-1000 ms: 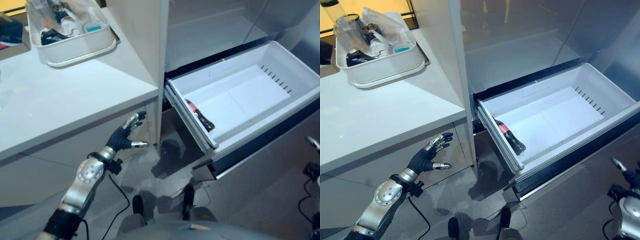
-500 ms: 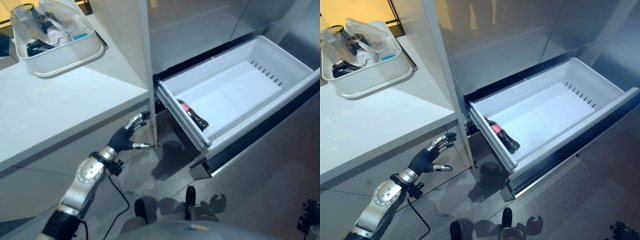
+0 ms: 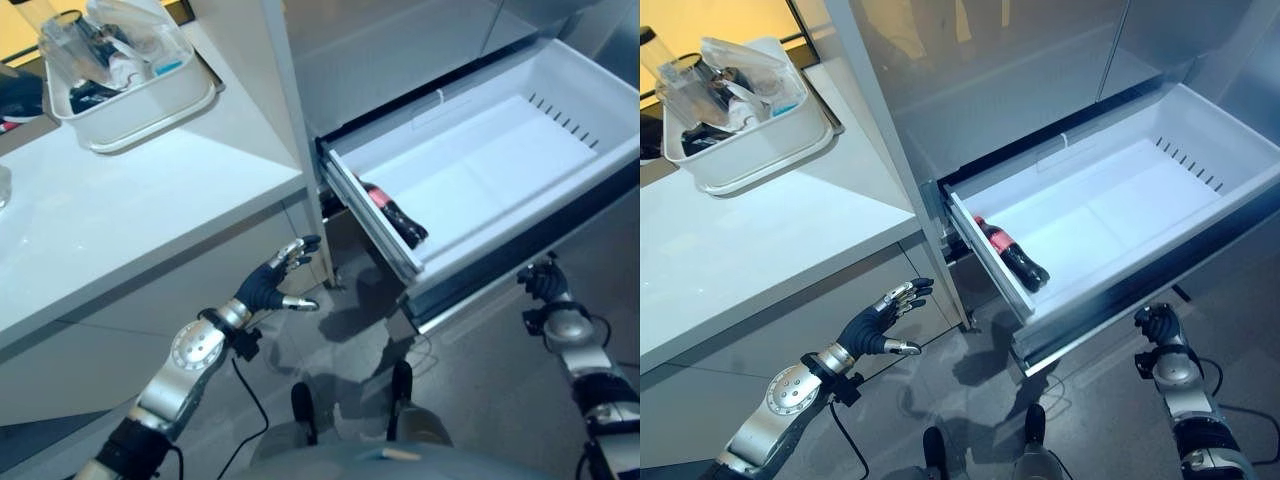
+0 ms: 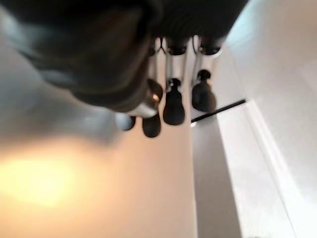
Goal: Take the drinks into the refrigerator
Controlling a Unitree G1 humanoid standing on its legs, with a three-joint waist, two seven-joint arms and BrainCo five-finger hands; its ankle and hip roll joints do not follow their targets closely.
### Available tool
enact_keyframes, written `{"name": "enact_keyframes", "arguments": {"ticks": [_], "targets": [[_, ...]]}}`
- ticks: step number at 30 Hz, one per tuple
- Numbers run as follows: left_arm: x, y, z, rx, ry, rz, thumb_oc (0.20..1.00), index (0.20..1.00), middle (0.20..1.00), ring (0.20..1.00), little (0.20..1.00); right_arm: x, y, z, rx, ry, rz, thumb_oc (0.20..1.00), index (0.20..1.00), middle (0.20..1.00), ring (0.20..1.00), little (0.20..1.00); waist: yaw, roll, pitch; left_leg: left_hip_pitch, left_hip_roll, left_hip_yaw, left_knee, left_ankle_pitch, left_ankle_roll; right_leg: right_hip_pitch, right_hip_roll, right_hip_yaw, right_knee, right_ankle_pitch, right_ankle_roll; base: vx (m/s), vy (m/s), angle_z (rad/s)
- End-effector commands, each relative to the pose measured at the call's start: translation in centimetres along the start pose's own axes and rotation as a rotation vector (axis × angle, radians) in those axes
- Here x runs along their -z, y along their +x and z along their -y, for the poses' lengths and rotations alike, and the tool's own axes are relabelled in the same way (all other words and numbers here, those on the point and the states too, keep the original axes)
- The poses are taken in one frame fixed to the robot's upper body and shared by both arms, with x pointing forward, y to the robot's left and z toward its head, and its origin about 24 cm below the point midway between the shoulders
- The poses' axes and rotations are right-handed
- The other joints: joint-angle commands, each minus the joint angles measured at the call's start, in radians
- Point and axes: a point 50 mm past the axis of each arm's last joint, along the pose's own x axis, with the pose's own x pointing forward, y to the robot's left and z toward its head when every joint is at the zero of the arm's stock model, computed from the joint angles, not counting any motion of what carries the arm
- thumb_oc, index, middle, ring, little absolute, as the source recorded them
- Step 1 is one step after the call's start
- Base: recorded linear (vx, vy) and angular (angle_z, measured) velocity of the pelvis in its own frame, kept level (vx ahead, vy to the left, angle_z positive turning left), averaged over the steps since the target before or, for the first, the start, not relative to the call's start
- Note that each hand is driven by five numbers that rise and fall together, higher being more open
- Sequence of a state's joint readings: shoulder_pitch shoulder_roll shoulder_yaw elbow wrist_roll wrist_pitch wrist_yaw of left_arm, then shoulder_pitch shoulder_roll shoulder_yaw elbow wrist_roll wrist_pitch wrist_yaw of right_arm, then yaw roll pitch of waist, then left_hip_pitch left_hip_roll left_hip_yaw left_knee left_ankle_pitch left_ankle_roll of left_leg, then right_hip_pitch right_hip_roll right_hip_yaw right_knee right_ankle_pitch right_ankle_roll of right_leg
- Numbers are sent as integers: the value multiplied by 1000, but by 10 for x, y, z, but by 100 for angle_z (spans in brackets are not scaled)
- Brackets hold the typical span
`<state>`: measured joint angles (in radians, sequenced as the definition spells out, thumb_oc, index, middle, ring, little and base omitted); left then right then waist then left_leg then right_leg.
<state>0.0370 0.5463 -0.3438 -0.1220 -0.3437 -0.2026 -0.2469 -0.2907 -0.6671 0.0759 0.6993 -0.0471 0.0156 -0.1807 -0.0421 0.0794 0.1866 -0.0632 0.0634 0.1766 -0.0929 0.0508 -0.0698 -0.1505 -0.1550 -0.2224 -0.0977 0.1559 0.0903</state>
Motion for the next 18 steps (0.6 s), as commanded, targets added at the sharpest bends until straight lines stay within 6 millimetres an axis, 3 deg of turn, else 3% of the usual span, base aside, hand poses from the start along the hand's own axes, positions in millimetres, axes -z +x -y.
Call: {"name": "enact_keyframes", "arguments": {"ticks": [1,4,9,14,18], "targets": [[-20,12,3,21,36,110,1000,1000,1000,1000,1000,-154,16,27,90,35,536,200,200,200,200,200,54,-43,36,-57,-58,-44,6,-24,30,57,-52,-49,10,-59,81,-36,19,6],[-19,12,5,10,40,108,1000,1000,1000,1000,1000,-200,12,40,129,-9,662,200,200,200,200,200,68,-42,53,-81,-61,-43,6,-12,29,31,-55,-45,10,-49,81,-41,15,0],[-15,13,4,-63,35,105,1000,1000,1000,1000,1000,-260,-9,39,141,-30,858,200,200,200,200,200,82,-53,82,-116,-56,-39,6,3,26,-7,-54,-42,10,-35,76,-6,1,0],[-15,12,1,-116,42,112,1000,1000,1000,1000,1000,-272,-17,29,135,-52,906,200,200,200,200,200,89,-62,100,-132,-52,-43,6,9,22,-17,-54,-47,10,-34,74,-5,-3,1],[-14,11,-3,-152,48,113,1000,1000,1000,1000,1000,-269,-20,15,107,-95,915,200,200,200,200,200,93,-72,106,-134,-49,-51,6,10,19,-16,-54,-56,10,-33,72,-9,-11,6]]}}
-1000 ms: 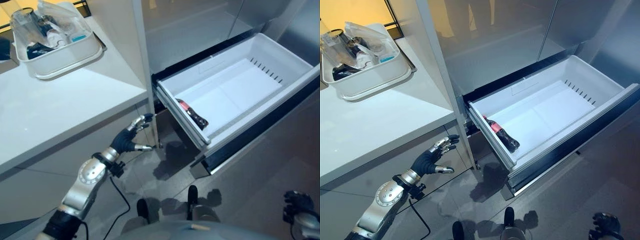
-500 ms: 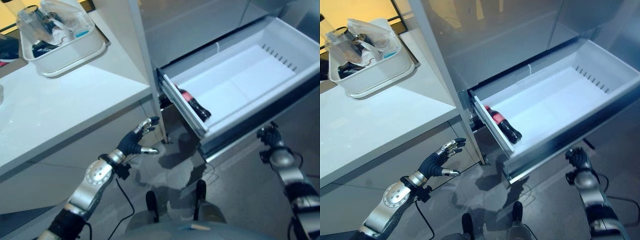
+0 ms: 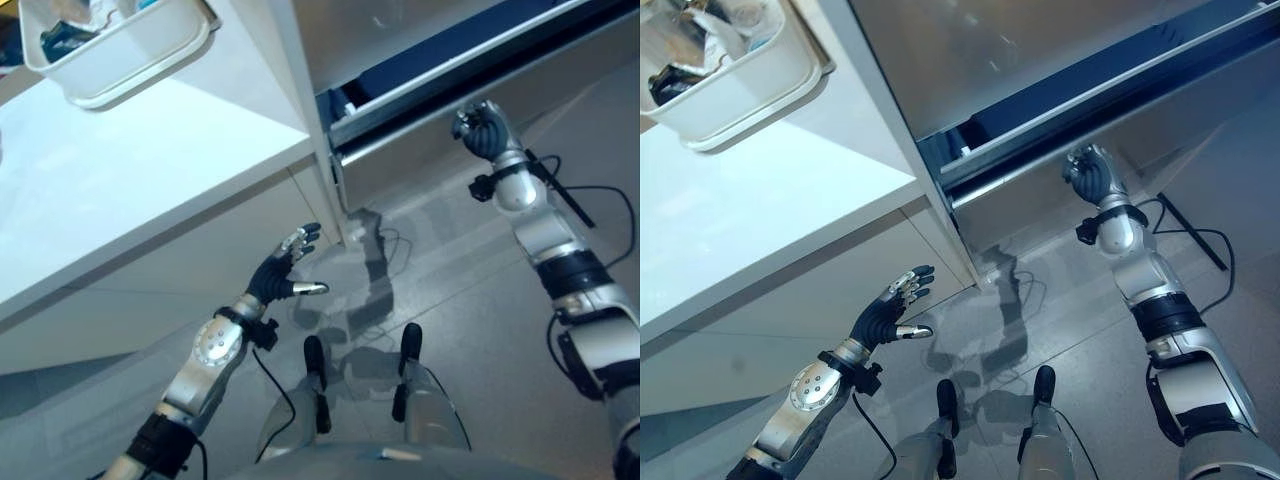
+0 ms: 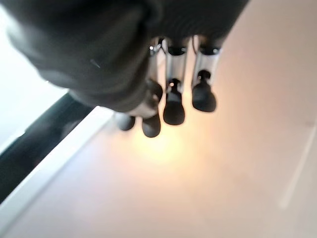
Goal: Take the drinks into the refrigerator
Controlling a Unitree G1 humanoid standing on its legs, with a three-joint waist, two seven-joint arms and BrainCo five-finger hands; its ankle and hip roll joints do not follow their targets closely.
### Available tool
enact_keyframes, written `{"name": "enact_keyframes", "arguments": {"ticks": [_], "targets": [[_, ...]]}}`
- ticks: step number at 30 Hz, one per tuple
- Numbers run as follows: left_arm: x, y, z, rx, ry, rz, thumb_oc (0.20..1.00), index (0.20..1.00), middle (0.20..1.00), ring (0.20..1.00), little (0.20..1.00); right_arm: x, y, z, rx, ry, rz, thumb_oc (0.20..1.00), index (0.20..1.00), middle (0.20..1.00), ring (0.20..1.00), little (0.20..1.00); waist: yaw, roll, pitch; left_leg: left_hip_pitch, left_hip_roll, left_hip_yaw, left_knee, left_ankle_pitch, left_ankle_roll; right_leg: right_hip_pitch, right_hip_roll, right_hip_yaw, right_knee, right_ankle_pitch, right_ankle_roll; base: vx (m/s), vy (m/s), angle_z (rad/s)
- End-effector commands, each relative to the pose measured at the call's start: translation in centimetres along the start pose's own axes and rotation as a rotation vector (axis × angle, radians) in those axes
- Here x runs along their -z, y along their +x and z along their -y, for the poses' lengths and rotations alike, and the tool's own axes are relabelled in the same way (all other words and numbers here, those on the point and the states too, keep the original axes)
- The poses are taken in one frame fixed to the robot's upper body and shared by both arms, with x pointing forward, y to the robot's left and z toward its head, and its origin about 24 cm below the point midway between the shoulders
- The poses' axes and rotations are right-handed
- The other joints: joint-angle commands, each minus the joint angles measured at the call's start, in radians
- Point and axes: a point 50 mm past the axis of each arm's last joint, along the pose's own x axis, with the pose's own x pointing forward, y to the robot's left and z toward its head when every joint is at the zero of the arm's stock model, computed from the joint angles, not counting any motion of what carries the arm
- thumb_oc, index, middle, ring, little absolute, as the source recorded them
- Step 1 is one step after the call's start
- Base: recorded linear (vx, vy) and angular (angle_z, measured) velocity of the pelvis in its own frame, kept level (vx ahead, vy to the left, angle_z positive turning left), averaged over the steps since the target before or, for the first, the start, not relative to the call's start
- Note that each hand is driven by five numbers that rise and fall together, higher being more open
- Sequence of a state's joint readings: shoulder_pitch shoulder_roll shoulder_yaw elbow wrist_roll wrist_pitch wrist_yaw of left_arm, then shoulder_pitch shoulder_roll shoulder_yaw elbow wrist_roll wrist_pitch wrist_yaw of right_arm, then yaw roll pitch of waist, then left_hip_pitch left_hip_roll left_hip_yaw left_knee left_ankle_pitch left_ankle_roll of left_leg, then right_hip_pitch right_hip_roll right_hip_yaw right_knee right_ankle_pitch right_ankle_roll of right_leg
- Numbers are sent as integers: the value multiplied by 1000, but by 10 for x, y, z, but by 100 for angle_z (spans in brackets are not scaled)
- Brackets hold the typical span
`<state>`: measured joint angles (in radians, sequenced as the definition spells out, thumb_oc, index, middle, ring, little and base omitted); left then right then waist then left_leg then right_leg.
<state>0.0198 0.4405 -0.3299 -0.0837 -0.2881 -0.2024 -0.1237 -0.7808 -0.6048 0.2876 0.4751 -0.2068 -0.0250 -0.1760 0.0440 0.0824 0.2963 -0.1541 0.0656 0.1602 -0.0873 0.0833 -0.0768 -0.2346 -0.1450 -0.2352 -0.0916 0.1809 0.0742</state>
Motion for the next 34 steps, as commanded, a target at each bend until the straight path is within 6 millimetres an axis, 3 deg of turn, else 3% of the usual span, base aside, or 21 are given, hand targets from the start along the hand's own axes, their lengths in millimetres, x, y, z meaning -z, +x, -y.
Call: {"name": "enact_keyframes", "arguments": {"ticks": [1,4,5,6,7,8,9,10,11,13,14,15,16,19,20,21,22,25,28,31,34], "targets": [[-18,2,-6,-7,72,95,1000,1000,1000,1000,1000,-38,12,7,21,-40,169,200,200,200,200,200,8,-77,-3,-43,-50,-36,0,-24,26,70,-64,-45,4,-59,88,8,-23,7],[-16,1,-7,-32,63,93,1000,1000,1000,1000,1000,-21,2,-9,-15,-30,111,200,200,200,200,200,11,-83,-4,-36,-49,-42,0,-28,27,81,-63,-53,4,-64,87,7,-20,10],[-15,0,-7,-36,62,90,1000,1000,1000,1000,1000,-16,-1,-14,-26,-17,93,263,263,263,263,263,10,-84,-5,-34,-48,-43,0,-28,27,84,-62,-53,4,-65,87,10,-12,11],[-15,0,-8,-40,65,88,1000,1000,1000,1000,1000,-6,-7,-20,-40,1,61,602,602,602,602,602,9,-85,-6,-30,-48,-44,0,-30,27,90,-62,-56,4,-67,87,12,-4,10],[-15,0,-10,-48,71,87,1000,1000,1000,1000,1000,3,-13,-26,-51,20,24,1000,1000,1000,1000,1000,7,-85,-7,-26,-49,-45,0,-31,27,92,-61,-57,4,-68,87,18,-5,7],[-12,-1,-12,-64,72,75,1000,1000,1000,1000,1000,27,-30,-41,-77,72,-77,1000,1000,1000,1000,1000,3,-88,-12,-19,-48,-47,0,-34,27,102,-61,-61,4,-71,86,13,-5,4],[-11,-2,-12,-63,72,73,1000,1000,1000,1000,1000,28,-31,-41,-77,74,-79,1000,1000,1000,1000,1000,4,-89,-14,-18,-48,-48,0,-34,27,104,-61,-62,4,-71,86,11,-9,6],[-9,-3,-14,-79,66,62,1000,1000,1000,1000,1000,45,-45,-52,-96,100,-158,1000,1000,1000,1000,1000,1,-91,-17,-13,-47,-49,0,-36,27,110,-60,-64,4,-74,85,5,-5,5],[-8,-3,-14,-79,66,61,1000,1000,1000,1000,1000,45,-45,-52,-97,101,-159,1000,1000,1000,1000,1000,1,-91,-17,-13,-47,-49,0,-36,27,110,-60,-64,4,-75,85,11,-8,6],[3,-11,-22,-129,76,3,1000,1000,1000,1000,1000,98,-104,-86,-188,157,-417,1000,1000,1000,1000,1000,-12,-96,-28,7,-46,-52,0,-42,28,131,-56,-69,4,-84,83,14,-17,4],[4,-11,-22,-128,76,2,1000,1000,1000,1000,1000,99,-105,-86,-189,158,-418,1000,1000,1000,1000,1000,-12,-96,-29,8,-46,-53,0,-42,28,133,-56,-70,4,-84,83,12,-15,6],[8,-12,-23,-139,77,-17,1000,1000,1000,1000,1000,112,-122,-96,-208,182,-501,1000,1000,1000,1000,1000,-16,-97,-32,15,-46,-53,0,-45,28,140,-55,-72,4,-86,83,23,-4,6],[16,-14,-24,-148,73,-50,1000,1000,1000,1000,1000,131,-151,-109,-239,209,-631,1000,1000,1000,1000,1000,-21,-98,-35,24,-45,-53,0,-47,27,150,-54,-72,4,-91,83,33,-8,5],[46,-24,-28,-247,15,-180,1000,1000,1000,1000,1000,154,-211,-135,-302,274,-878,1000,1000,1000,1000,1000,-32,-100,-48,44,-42,-53,0,-52,28,171,-52,-77,4,-99,80,24,-13,1],[67,-29,-29,-320,-46,-268,1000,1000,1000,1000,1000,160,-240,-147,-332,317,-993,1000,1000,1000,1000,1000,-37,-101,-53,53,-40,-52,0,-53,27,180,-50,-78,4,-103,79,63,-31,7],[98,-40,-28,-378,-67,-423,1000,1000,1000,1000,1000,164,-275,-160,-353,365,-1140,1000,1000,1000,1000,1000,-43,-103,-66,67,-39,-53,0,-56,27,197,-48,-80,4,-110,75,61,-25,5],[98,-40,-27,-378,-66,-422,1000,1000,1000,1000,1000,164,-275,-160,-352,365,-1139,1000,1000,1000,1000,1000,-43,-102,-65,68,-39,-54,0,-57,27,198,-48,-81,4,-111,75,57,-19,5],[139,-62,-23,-462,-66,-664,1000,1000,1000,1000,1000,164,-323,-172,-391,396,-1321,1000,1000,1000,1000,1000,-53,-101,-80,102,-35,-50,0,-67,25,229,-40,-81,4,-125,71,57,-9,-1],[173,-91,-15,-490,-41,-923,1000,1000,1000,1000,1000,160,-353,-177,-380,431,-1445,1000,1000,1000,1000,1000,-68,-100,-105,131,-31,-43,0,-74,24,255,-34,-81,4,-135,68,79,-7,2],[195,-134,-4,-554,-105,-1166,1000,1000,1000,1000,1000,155,-370,-183,-395,452,-1513,1000,1000,1000,1000,1000,-75,-98,-131,165,-28,-34,0,-87,21,284,-26,-79,4,-148,64,96,-7,-8],[204,-170,14,-632,-198,-1338,1000,1000,1000,1000,1000,149,-369,-191,-476,401,-1480,1000,1000,1000,1000,1000,-70,-97,-149,192,-23,-29,0,-94,18,312,-20,-78,4,-159,59,72,-8,1]]}}
